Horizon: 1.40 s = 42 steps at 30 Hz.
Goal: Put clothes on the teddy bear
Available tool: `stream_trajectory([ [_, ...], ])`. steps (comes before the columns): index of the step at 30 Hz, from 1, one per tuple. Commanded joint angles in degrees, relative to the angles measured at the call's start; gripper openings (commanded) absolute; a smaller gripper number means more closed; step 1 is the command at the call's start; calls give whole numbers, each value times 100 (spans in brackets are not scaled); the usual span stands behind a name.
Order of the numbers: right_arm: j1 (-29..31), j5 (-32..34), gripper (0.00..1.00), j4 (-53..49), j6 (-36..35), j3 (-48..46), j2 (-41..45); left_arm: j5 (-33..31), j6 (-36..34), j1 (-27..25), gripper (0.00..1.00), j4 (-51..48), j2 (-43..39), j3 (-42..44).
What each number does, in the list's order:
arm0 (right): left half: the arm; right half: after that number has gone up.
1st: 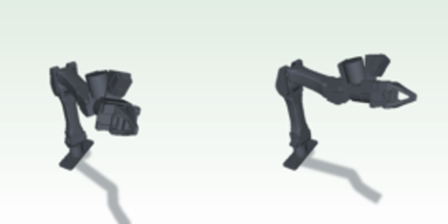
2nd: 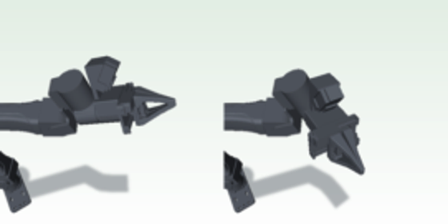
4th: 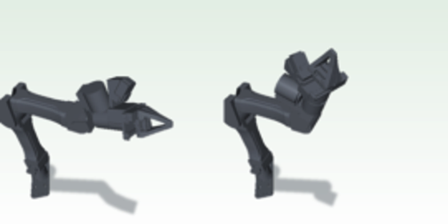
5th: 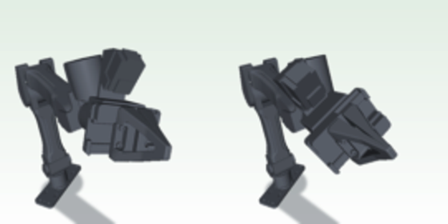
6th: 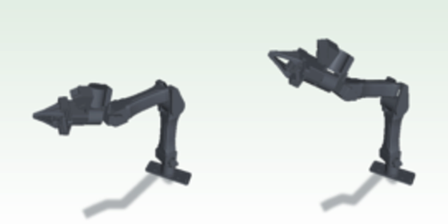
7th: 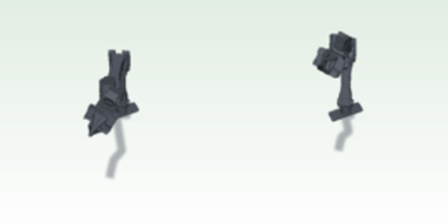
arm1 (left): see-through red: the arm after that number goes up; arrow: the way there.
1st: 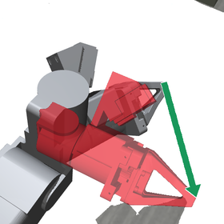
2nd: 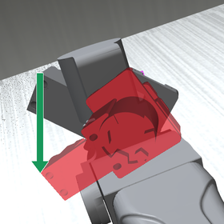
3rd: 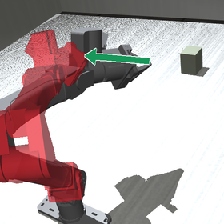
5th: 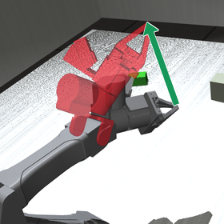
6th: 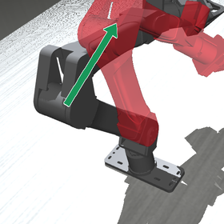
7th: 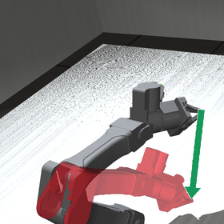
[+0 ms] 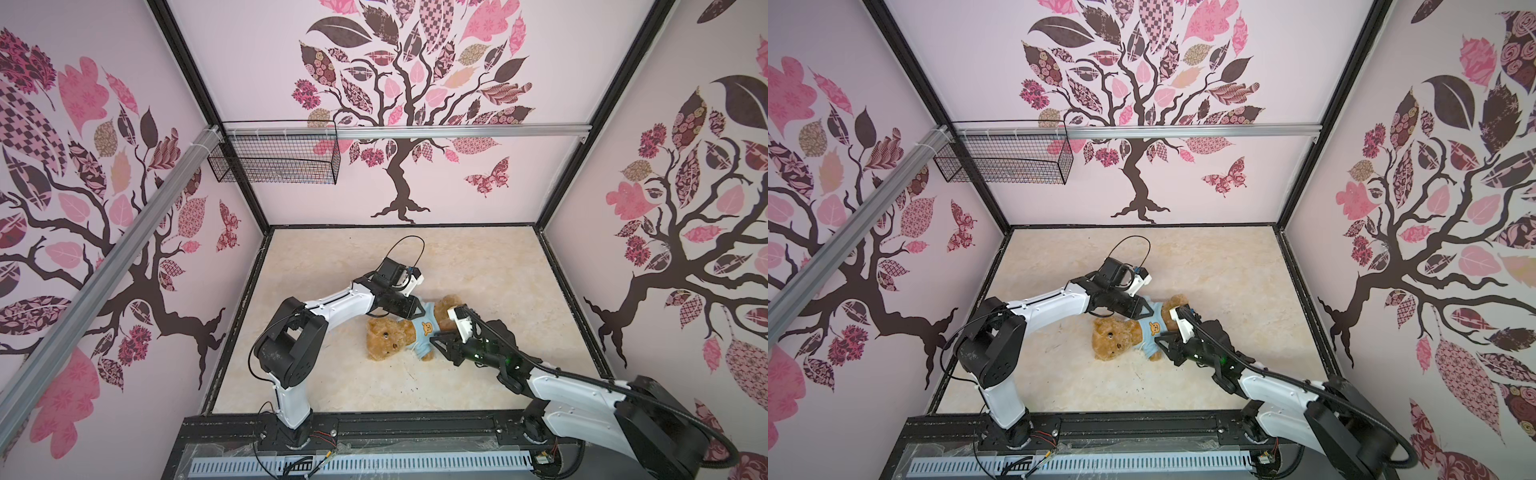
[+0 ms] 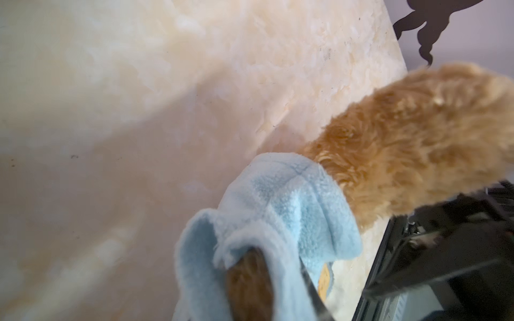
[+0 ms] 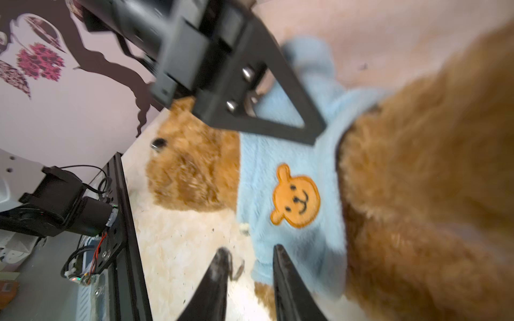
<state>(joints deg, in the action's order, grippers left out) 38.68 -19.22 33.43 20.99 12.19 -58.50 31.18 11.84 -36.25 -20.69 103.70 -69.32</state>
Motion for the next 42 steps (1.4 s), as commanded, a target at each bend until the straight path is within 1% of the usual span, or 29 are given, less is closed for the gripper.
stream_trajectory([
  [1, 4, 453, 46, -456, -306, 174, 949, 210, -284, -40, 21, 204, -499, -125],
  [3, 3, 834, 55, -934, -507, 444, 1454, 6, -513, -57, 20, 179, -821, -42],
  [5, 1, 1191, 63, -1558, -806, 897, 1774, -411, -817, -122, 18, 83, -1202, 60],
  [8, 9, 1453, 72, -2338, -1250, 1645, 1759, -994, -1250, -277, 17, -138, -1665, 195],
  [11, 15, 1497, 76, -2879, -1561, 2332, 1504, -1599, -1658, -521, 17, -322, -2008, 350],
  [13, 13, 1458, 78, -3020, -1674, 2615, 1362, -1917, -1790, -636, 17, -371, -2165, 429],
  [15, 11, 1463, 79, -3105, -1763, 2804, 1238, -2072, -1828, -688, 17, -376, -2278, 502],
  [18, 11, 1397, 81, -3197, -1896, 2953, 967, -2129, -1834, -758, 17, -384, -2395, 587],
  [23, 7, 956, 88, -3065, -1874, 2840, 389, -2003, -1812, -822, 18, -383, -2545, 681],
  [26, -84, 312, 90, -2856, -1693, 2702, 60, -1994, -1811, -831, 18, -412, -2629, 716],
  [30, -506, -547, 90, -2426, -1325, 2412, -280, -1888, -1847, -845, 18, -423, -2749, 777],
  [33, -711, -938, 85, -2204, -1252, 2227, -428, -1770, -1878, -842, 19, -393, -2839, 821],
  [35, -729, -1099, 78, -2061, -1263, 2123, -522, -1646, -1893, -840, 20, -389, -2869, 849],
  [38, -725, -1367, 58, -1788, -1226, 1987, -626, -1350, -1895, -840, 23, -337, -2925, 913],
  [40, -725, -1449, 37, -1608, -1233, 1877, -605, -1184, -1895, -840, 26, -382, -2948, 938],
  [42, -725, -1498, 23, -1478, -1318, 1748, -522, -1102, -1903, -845, 30, -490, -2985, 955],
])
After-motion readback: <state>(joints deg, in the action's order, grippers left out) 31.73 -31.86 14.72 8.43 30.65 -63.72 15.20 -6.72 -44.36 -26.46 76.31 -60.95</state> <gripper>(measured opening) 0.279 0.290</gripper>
